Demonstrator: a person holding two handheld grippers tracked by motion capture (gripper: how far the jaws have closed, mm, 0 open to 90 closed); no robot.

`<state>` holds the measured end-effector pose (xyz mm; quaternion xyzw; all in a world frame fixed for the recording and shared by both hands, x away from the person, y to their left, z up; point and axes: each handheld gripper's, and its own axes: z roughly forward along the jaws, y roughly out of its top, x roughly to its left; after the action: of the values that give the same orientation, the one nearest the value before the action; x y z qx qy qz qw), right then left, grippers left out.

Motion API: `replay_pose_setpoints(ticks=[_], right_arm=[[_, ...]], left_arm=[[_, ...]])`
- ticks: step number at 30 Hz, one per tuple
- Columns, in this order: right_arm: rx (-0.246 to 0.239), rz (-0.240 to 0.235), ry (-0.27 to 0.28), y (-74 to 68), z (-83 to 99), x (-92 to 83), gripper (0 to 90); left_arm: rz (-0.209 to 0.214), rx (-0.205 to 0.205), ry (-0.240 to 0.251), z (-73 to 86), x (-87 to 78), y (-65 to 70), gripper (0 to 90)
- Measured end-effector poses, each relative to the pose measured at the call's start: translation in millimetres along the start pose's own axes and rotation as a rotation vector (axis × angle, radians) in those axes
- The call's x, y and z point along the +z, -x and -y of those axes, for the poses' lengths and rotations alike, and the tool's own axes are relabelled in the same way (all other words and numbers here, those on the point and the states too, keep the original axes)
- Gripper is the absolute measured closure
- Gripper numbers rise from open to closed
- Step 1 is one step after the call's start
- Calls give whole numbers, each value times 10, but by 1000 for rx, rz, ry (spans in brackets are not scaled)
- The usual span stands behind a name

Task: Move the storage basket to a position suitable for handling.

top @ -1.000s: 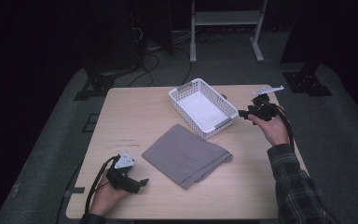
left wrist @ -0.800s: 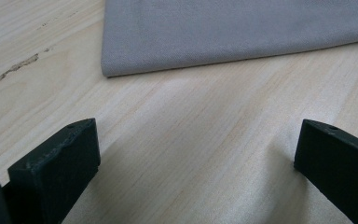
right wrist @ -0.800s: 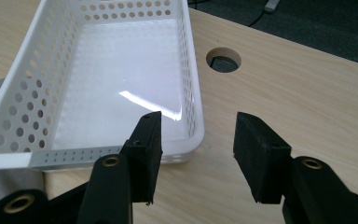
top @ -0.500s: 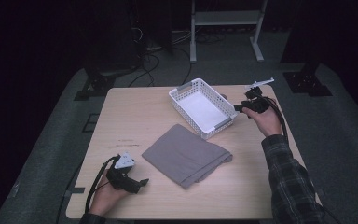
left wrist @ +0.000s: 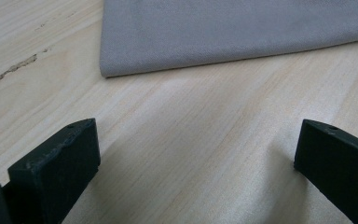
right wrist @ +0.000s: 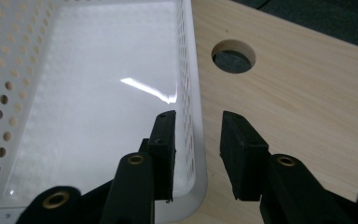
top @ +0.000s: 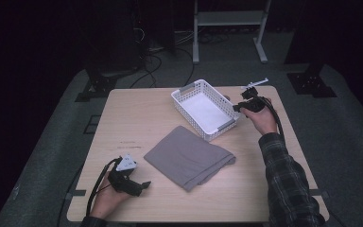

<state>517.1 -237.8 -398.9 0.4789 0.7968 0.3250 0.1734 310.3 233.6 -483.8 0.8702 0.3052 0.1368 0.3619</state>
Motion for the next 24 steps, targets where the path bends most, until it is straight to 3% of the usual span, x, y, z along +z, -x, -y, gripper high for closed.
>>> replay_pose_setpoints(ticks=[15,24], right_arm=[[-6,-27,-36,52,57,90,828],[-31,-9,-43,72,69,55,837]], left_arm=[[2,0,0,0,0,1,0],[2,0,0,0,0,1,0]])
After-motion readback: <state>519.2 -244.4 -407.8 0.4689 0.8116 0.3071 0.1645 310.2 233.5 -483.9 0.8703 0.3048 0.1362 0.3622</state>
